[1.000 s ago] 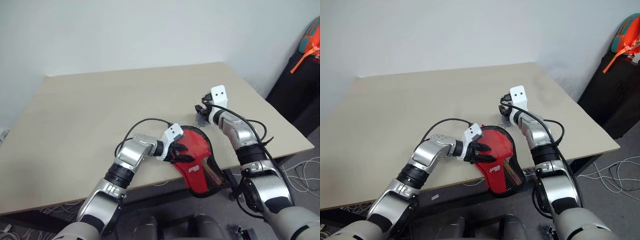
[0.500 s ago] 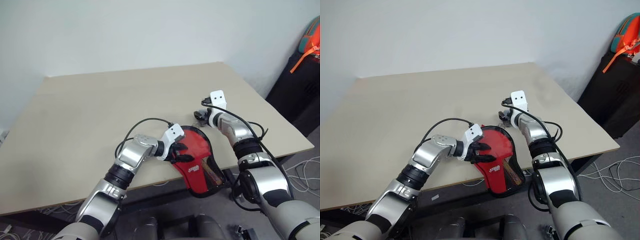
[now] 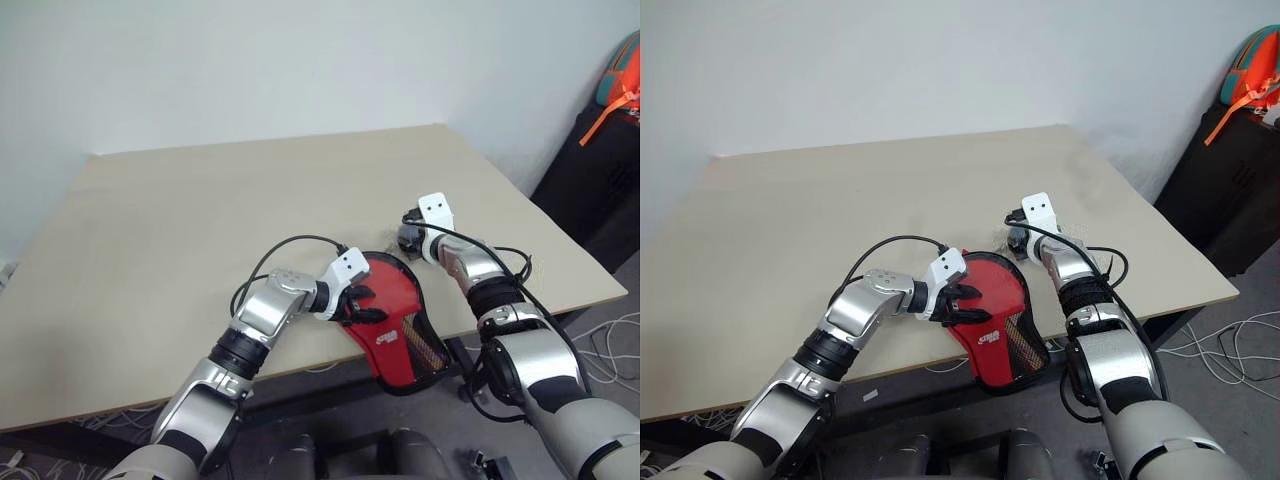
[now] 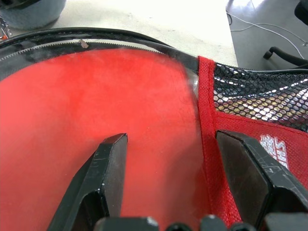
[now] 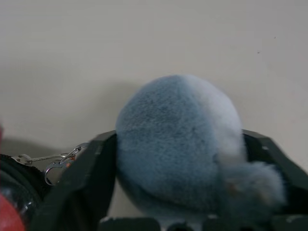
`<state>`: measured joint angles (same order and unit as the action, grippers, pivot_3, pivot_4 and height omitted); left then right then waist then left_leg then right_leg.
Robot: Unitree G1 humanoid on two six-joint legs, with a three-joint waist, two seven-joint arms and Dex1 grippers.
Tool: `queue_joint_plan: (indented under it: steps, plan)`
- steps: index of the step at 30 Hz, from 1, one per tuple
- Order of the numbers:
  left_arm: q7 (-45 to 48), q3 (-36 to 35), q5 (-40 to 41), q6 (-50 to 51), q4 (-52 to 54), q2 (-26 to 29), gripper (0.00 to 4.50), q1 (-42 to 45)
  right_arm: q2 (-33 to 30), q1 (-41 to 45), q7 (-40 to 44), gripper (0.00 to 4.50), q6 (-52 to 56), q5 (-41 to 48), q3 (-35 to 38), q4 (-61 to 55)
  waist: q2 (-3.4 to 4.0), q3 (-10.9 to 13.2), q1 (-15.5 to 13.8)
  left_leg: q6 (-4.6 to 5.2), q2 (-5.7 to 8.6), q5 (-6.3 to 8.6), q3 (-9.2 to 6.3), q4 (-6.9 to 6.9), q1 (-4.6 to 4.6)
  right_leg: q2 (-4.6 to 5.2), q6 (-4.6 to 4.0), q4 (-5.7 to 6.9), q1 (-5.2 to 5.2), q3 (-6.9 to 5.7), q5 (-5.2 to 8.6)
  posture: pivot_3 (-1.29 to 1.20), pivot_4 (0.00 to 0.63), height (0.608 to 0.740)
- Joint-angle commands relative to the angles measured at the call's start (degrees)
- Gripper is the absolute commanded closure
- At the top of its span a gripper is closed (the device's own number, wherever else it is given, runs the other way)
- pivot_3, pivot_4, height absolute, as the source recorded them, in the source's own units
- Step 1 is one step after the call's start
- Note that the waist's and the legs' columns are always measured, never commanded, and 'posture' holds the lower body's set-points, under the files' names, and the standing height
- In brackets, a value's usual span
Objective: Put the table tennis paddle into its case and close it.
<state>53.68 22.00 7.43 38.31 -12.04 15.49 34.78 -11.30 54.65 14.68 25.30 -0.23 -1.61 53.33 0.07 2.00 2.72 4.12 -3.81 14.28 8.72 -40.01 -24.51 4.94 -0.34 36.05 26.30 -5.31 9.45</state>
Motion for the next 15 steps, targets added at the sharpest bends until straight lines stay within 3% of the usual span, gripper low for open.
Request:
queue_joint_plan:
  steps: [1,5,8,15]
  plan:
    - [-0.6,0.9,-1.1,0.6,-0.8,0.2,1.42,0.7,-0.1,2.0,-1.4,2.22,-0.7,-0.1,1.1,-0.1,0.0,0.0,0.0,0.0,0.0,0.0,0.0,0.0,0.0,0.0,0.0,0.0,0.0,0.0,0.0,0.0,0.0,0.724]
    - [-2.2,1.2,-2.0,3.0,-4.2,-0.6,1.42,2.2,-0.2,1.3,-2.0,3.52,-0.9,-0.2,1.2,-1.6,0.02,0.0,-0.1,0.0,0.02,0.0,0.0,0.0,0.0,0.01,0.0,-0.01,-0.04,-0.04,0.0,0.0,0.0,0.724]
    - [-4.0,0.8,-2.2,4.6,-7.6,-1.8,1.42,4.2,-0.1,-0.3,-1.6,4.19,0.5,-0.2,0.8,-5.0,0.05,0.0,-0.1,-0.01,0.03,0.0,0.0,0.0,0.0,0.02,0.0,-0.02,-0.06,-0.04,0.0,0.0,0.0,0.724]
    - [-4.7,4.4,-5.2,2.6,-10.7,-2.5,1.42,6.6,-0.4,-5.8,-0.3,4.31,5.6,-0.9,-1.1,-15.8,0.21,-0.1,-0.1,0.0,0.03,0.0,-0.02,0.0,0.02,0.03,0.01,-0.02,-0.06,-0.02,0.0,0.0,0.0,0.724]
